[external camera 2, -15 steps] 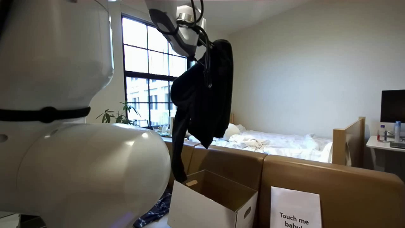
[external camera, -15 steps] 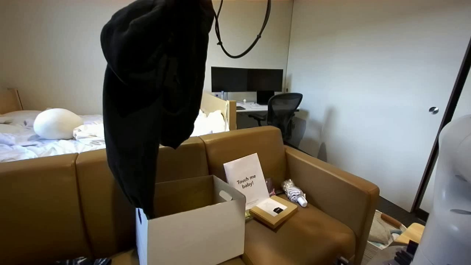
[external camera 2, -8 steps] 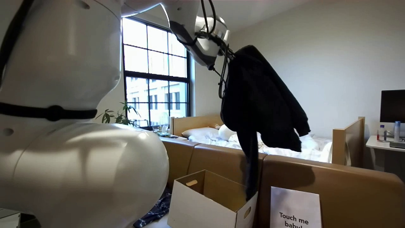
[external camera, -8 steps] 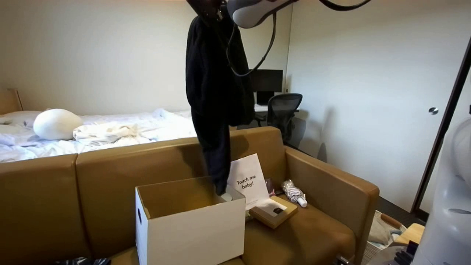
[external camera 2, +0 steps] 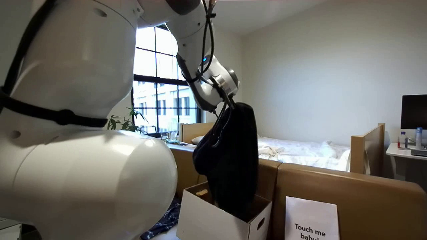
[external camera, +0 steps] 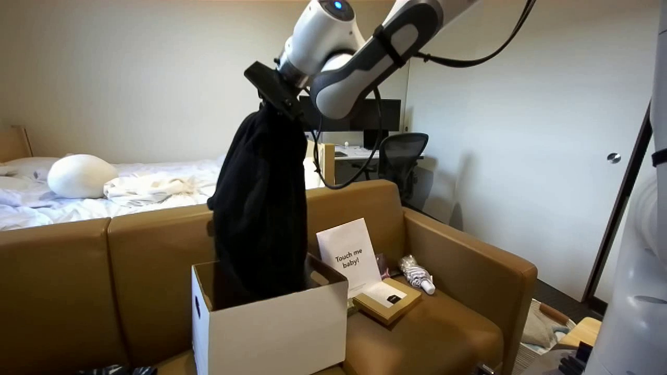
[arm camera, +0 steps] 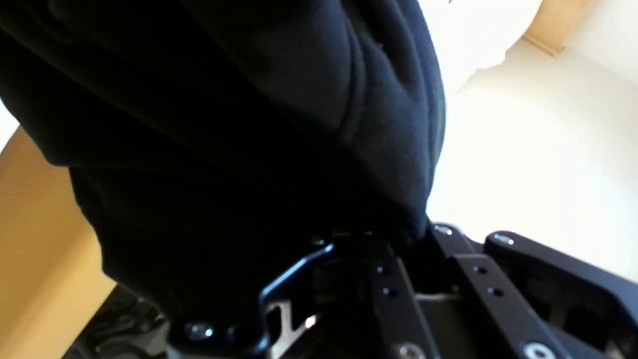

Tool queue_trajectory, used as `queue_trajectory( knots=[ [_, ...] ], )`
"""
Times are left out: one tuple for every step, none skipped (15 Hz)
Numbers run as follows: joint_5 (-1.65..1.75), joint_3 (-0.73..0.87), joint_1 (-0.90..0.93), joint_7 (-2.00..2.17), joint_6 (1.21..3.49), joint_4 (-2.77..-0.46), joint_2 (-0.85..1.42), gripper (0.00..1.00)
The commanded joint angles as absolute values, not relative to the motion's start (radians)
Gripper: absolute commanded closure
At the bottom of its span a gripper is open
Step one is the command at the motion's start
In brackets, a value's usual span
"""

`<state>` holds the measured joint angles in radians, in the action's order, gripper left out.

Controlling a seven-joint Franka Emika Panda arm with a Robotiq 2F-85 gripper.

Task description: Put the black jersey inside the box

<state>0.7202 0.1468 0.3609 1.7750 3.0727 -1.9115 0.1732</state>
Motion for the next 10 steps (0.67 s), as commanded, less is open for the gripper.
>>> queue_trajectory(
  knots=[
    [0.448, -0.063, 0.234, 1.513, 3.196, -2.021, 0.204, 0.92],
    [0.363, -0.157, 0.18, 1.439, 3.203, -2.039, 0.231, 0.92],
    [0.277, -0.232, 0.138, 1.368, 3.205, -2.036, 0.272, 0.92],
    [0.244, -0.313, 0.059, 1.327, 3.179, -2.008, 0.307, 0.92],
    [0.211, -0.381, -0.018, 1.295, 3.15, -1.978, 0.343, 0.92],
    [0.204, -0.365, -0.042, 1.299, 3.156, -1.956, 0.366, 0.92],
    [0.185, -0.383, -0.078, 1.304, 3.148, -1.939, 0.382, 0.92],
    [0.049, -0.269, 0.0, 1.239, 3.172, -1.926, 0.38, 0.92],
    [0.001, -0.264, -0.029, 1.234, 3.164, -1.896, 0.4, 0.92],
    [-0.065, -0.235, -0.036, 1.211, 3.142, -1.854, 0.422, 0.92]
  ],
)
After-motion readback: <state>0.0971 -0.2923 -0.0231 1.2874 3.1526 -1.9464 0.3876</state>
